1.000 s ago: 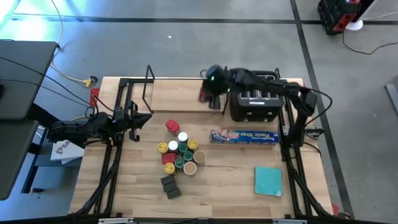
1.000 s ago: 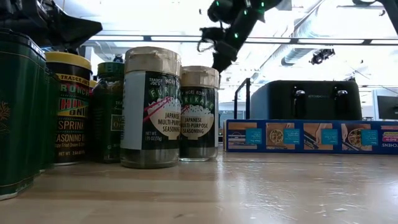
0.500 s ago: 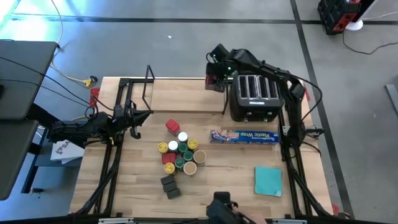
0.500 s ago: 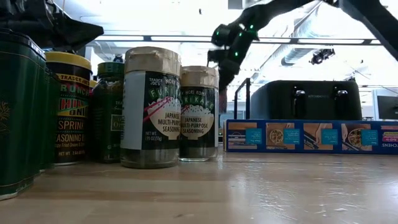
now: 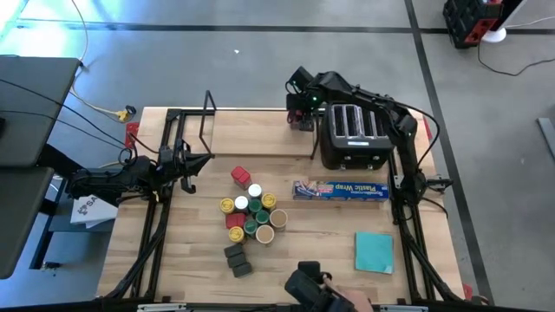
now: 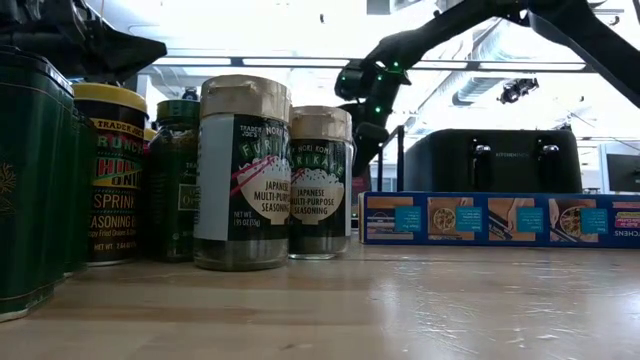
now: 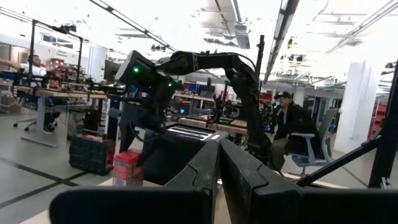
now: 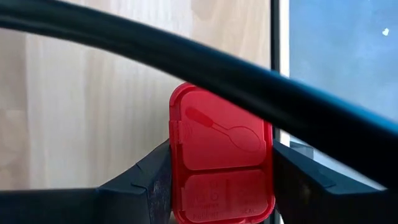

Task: Shelf spices
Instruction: Put the top right red seasoning can on the shelf, then put the top red seasoning can on the shelf aligned with the other red seasoning can

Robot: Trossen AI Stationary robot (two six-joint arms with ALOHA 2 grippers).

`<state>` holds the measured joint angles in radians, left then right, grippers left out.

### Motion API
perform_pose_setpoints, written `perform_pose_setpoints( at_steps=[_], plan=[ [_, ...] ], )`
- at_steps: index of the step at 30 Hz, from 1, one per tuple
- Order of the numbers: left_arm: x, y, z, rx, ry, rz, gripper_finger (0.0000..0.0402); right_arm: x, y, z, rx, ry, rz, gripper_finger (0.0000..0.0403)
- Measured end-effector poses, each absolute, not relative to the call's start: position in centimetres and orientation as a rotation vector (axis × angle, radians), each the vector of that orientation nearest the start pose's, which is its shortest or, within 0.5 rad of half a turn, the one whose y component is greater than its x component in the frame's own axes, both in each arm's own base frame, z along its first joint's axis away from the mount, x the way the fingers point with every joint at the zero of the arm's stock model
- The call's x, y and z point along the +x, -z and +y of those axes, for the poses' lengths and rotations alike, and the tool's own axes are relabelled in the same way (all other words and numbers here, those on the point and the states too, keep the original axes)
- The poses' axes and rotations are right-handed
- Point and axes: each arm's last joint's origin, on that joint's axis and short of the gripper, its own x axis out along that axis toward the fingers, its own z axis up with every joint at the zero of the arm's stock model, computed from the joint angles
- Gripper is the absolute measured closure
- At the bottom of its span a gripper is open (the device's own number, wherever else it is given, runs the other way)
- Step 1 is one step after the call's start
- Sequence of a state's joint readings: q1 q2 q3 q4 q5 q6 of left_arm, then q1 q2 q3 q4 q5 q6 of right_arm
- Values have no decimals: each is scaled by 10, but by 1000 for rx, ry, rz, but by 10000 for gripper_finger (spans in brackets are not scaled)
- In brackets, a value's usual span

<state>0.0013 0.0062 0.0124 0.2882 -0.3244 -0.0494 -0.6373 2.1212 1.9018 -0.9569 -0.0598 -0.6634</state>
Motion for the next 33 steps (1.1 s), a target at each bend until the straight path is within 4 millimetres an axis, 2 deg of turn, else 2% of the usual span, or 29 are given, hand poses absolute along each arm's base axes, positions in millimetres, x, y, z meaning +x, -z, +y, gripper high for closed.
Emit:
perform_pose_setpoints(
  at_steps=[2, 8, 22, 28, 33],
  plan=[
    [92, -194, 9, -96, -316, -300, 387, 361, -245, -266, -185, 134, 1220, 195],
    [92, -194, 9, -96, -316, -300, 387, 361, -245, -267, -207, 168, 1230, 139],
    [92, -194, 9, -96, -315, -296, 387, 365, -251, -270, -242, 213, 1206, 129],
    [92, -194, 9, -93, -292, -294, 387, 367, -269, -268, -249, 238, 1192, 128],
    [92, -194, 9, -92, -290, -294, 387, 370, -299, -262, -294, 357, 1201, 128]
  ],
)
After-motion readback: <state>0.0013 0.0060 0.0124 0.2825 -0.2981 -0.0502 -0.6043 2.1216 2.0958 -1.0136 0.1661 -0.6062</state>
